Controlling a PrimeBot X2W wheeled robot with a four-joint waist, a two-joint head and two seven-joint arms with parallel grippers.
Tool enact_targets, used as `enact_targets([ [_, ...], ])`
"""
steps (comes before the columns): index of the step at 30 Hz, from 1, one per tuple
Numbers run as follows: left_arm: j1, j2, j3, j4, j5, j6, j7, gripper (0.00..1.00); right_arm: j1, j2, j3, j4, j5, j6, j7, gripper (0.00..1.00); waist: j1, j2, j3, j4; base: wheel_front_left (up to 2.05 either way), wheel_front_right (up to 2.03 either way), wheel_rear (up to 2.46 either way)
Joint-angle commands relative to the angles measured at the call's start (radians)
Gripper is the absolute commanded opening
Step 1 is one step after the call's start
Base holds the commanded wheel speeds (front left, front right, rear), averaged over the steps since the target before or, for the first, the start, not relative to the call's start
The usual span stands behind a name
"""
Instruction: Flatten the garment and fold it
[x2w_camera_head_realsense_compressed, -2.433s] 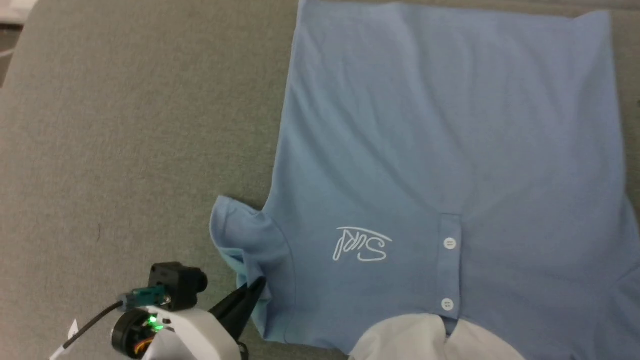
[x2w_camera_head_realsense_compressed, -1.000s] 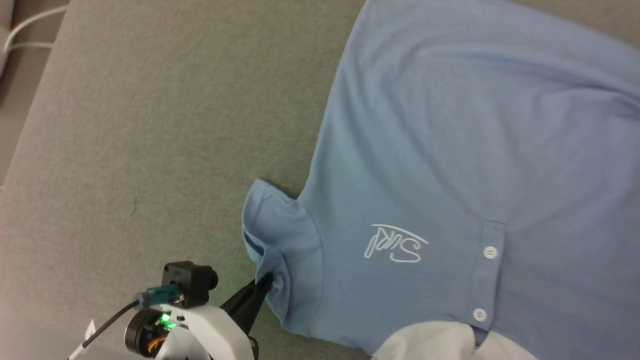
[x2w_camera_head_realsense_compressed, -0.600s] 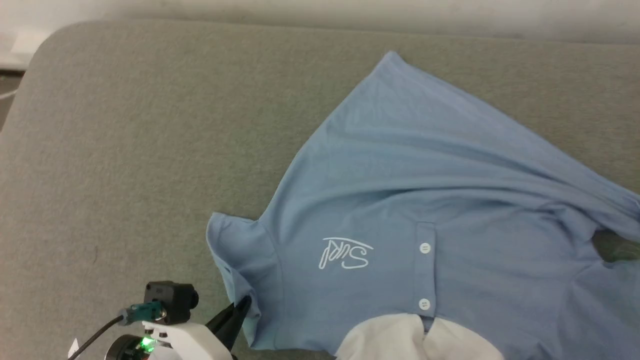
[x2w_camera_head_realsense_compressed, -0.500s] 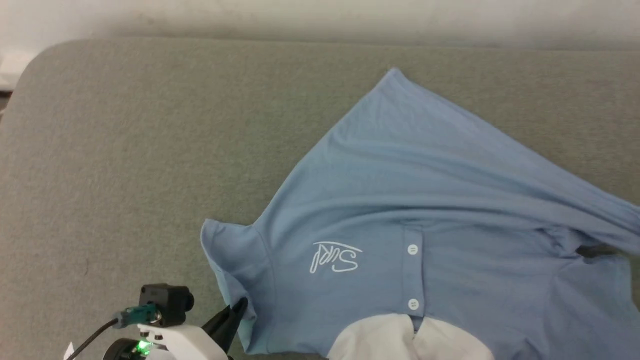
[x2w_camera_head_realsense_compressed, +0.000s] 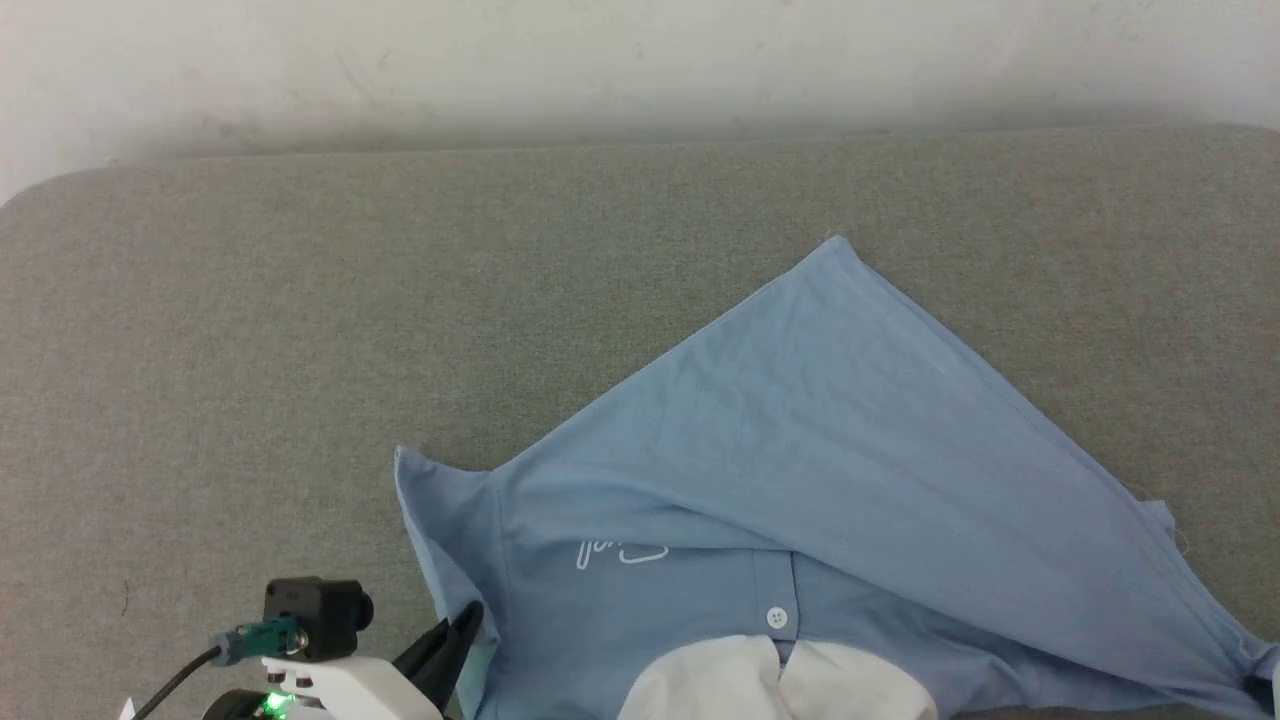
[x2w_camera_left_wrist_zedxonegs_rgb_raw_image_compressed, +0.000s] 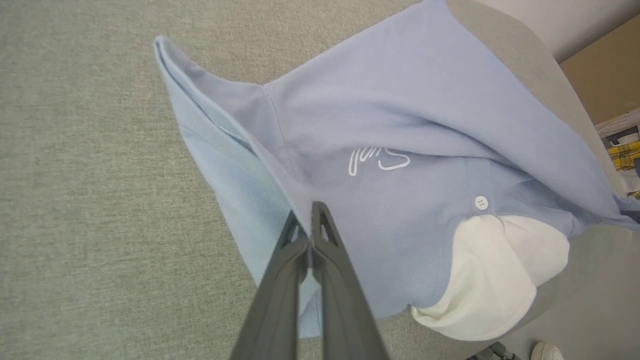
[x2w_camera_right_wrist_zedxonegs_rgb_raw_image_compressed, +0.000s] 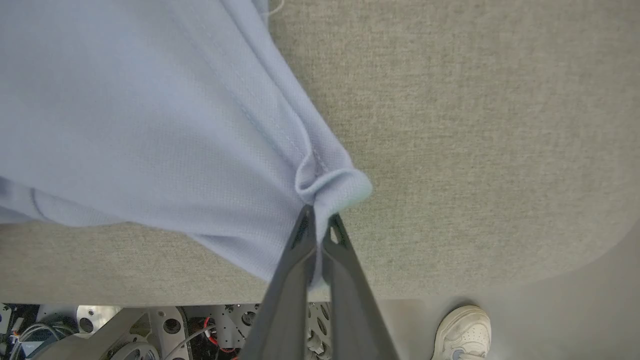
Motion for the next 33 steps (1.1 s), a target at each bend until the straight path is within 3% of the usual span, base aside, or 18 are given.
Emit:
enact_targets([
  [1, 0.001, 0.002, 0.003, 0.004, -0.001, 0.001, -0.008, 0.00, 0.001, 0.005, -0.005, -0.004, -0.009, -0.001, 0.001, 0.00, 0.0001, 0.0000, 0.001, 0.002, 0.00, 0.00, 0.00],
  [4, -0.008, 0.003, -0.003, 0.006, 0.001, -0.003, -0.004, 0.00, -0.014, 0.009, -0.005, -0.006, -0.013, -0.001, 0.007, 0.00, 0.0001, 0.0000, 0.002, 0.014, 0.00, 0.00, 0.00],
  [5, -0.012, 0.004, -0.005, 0.006, 0.003, -0.004, -0.003, 0.00, -0.026, 0.004, -0.003, -0.014, -0.017, -0.001, 0.000, 0.47, 0.0001, 0.0000, 0.003, 0.021, 0.00, 0.00, 0.00],
  [6, -0.016, 0.003, -0.007, 0.006, 0.004, -0.004, -0.003, 0.00, -0.038, -0.002, -0.001, -0.019, -0.019, -0.001, -0.003, 1.00, 0.0001, 0.0000, 0.004, 0.028, 0.00, 0.00, 0.00],
  [11, -0.030, 0.000, -0.022, -0.014, 0.025, -0.002, -0.009, 0.00, -0.158, -0.040, 0.034, -0.065, 0.000, -0.001, -0.025, 1.00, 0.0001, 0.0000, 0.022, 0.070, 0.00, 0.00, 0.00],
  [18, -0.091, -0.028, -0.069, -0.067, 0.063, -0.012, -0.017, 0.00, -0.434, -0.066, 0.175, -0.042, 0.053, -0.001, -0.011, 1.00, 0.0001, 0.0000, 0.109, 0.164, 0.00, 0.00, 0.00],
  [26, -0.157, -0.083, -0.116, -0.081, 0.088, -0.030, -0.058, 0.00, -0.734, -0.067, 0.326, 0.152, 0.013, -0.001, -0.020, 1.00, 0.0001, 0.0000, 0.214, 0.282, 0.00, 0.00, 0.00],
  [33, -0.187, -0.111, -0.149, -0.051, 0.094, -0.050, -0.080, 0.00, -0.876, -0.091, 0.421, 0.349, -0.034, -0.001, -0.065, 1.00, 0.0001, 0.0000, 0.266, 0.352, 0.00, 0.00, 0.00],
])
